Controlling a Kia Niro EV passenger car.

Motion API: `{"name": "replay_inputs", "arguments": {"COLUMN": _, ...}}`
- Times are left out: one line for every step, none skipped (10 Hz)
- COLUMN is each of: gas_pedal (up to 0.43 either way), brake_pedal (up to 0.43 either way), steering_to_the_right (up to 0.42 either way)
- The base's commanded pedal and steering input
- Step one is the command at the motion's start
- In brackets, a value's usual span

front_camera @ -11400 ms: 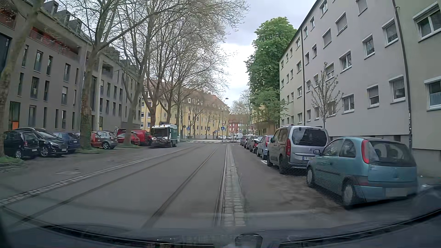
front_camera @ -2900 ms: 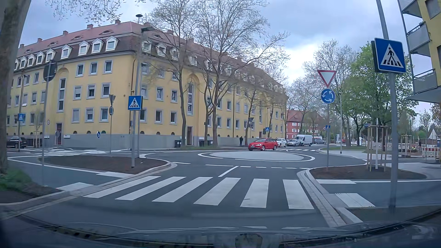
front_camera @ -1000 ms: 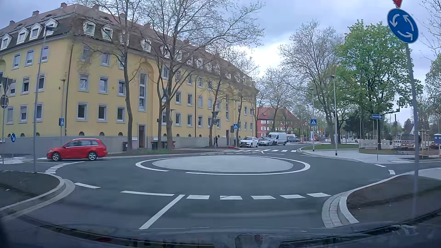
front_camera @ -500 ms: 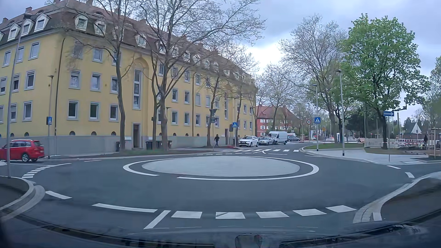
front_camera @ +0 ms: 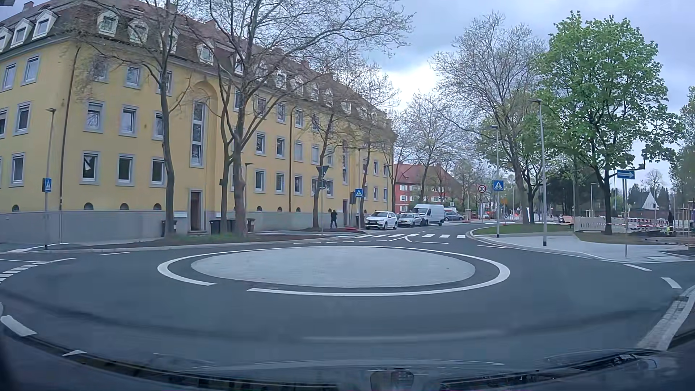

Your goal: Follow the waypoints while adhering to traffic rules and regulations

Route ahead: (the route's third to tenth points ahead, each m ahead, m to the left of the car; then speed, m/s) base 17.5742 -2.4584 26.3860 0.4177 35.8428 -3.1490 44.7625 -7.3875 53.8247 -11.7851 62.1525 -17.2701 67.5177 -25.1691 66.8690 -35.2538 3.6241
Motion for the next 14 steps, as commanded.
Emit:
{"name": "replay_inputs", "arguments": {"gas_pedal": 0.028, "brake_pedal": 0.000, "steering_to_the_right": 0.191}}
{"name": "replay_inputs", "arguments": {"gas_pedal": 0.020, "brake_pedal": 0.000, "steering_to_the_right": 0.228}}
{"name": "replay_inputs", "arguments": {"gas_pedal": 0.020, "brake_pedal": 0.000, "steering_to_the_right": 0.260}}
{"name": "replay_inputs", "arguments": {"gas_pedal": 0.020, "brake_pedal": 0.000, "steering_to_the_right": 0.298}}
{"name": "replay_inputs", "arguments": {"gas_pedal": 0.020, "brake_pedal": 0.000, "steering_to_the_right": 0.341}}
{"name": "replay_inputs", "arguments": {"gas_pedal": 0.020, "brake_pedal": 0.000, "steering_to_the_right": 0.378}}
{"name": "replay_inputs", "arguments": {"gas_pedal": 0.020, "brake_pedal": 0.000, "steering_to_the_right": 0.413}}
{"name": "replay_inputs", "arguments": {"gas_pedal": 0.008, "brake_pedal": 0.000, "steering_to_the_right": 0.457}}
{"name": "replay_inputs", "arguments": {"gas_pedal": 0.000, "brake_pedal": 0.000, "steering_to_the_right": 0.487}}
{"name": "replay_inputs", "arguments": {"gas_pedal": 0.000, "brake_pedal": 0.000, "steering_to_the_right": 0.516}}
{"name": "replay_inputs", "arguments": {"gas_pedal": 0.000, "brake_pedal": 0.000, "steering_to_the_right": 0.524}}
{"name": "replay_inputs", "arguments": {"gas_pedal": 0.000, "brake_pedal": 0.000, "steering_to_the_right": 0.522}}
{"name": "replay_inputs", "arguments": {"gas_pedal": 0.000, "brake_pedal": 0.000, "steering_to_the_right": 0.507}}
{"name": "replay_inputs", "arguments": {"gas_pedal": 0.000, "brake_pedal": 0.000, "steering_to_the_right": 0.478}}
